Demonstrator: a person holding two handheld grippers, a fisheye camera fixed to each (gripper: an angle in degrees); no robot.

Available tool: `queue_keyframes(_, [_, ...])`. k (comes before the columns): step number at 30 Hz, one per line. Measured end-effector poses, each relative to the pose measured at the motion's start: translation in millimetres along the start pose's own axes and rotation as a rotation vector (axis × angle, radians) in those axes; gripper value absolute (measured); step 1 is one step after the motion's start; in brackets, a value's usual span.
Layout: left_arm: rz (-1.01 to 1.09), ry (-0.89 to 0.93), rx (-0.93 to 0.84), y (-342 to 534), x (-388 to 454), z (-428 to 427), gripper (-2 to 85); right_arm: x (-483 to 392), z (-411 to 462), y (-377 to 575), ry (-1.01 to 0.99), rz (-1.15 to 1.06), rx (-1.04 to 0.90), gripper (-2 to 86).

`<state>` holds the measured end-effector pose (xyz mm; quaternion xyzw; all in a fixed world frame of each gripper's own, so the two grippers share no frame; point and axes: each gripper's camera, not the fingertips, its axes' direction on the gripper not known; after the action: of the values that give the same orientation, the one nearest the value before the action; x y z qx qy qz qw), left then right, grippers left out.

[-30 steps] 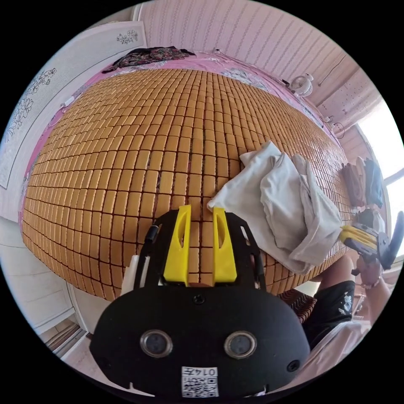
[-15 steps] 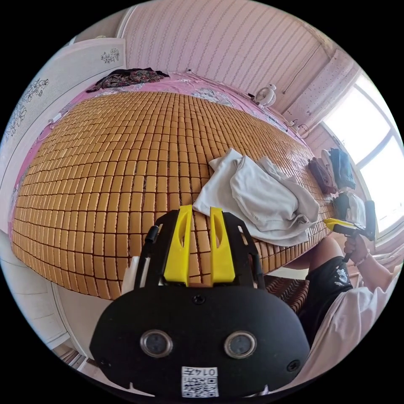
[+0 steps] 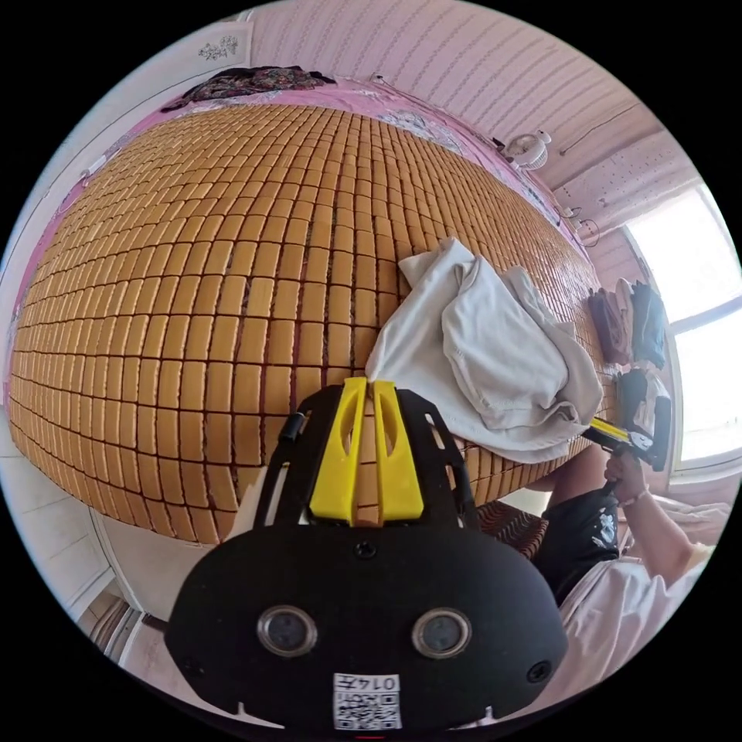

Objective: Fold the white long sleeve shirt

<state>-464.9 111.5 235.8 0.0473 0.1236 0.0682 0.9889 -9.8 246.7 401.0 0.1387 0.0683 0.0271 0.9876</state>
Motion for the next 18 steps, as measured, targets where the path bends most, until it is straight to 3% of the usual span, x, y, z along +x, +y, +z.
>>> queue_keyframes(5, [0.023, 0.055, 0.086, 45, -4, -54, -0.8, -14, 2, 12, 0.093, -0.111, -0.031, 6.9])
queue_keyframes(9, [-0.003, 0.160, 0.201, 99, -6, -110, -0.9, -1, -14, 29, 0.021, -0.089, -0.001, 8.5])
queue_keyframes(14, [-0.035, 0.166, 0.199, 136, 0, -130, -0.9, 7, -23, 43, -0.037, -0.024, 0.065, 9.8])
queue_keyframes(18, [-0.051, 0.188, 0.220, 150, 9, -147, -0.9, -15, -2, 40, 0.006, -0.105, 0.045, 10.6])
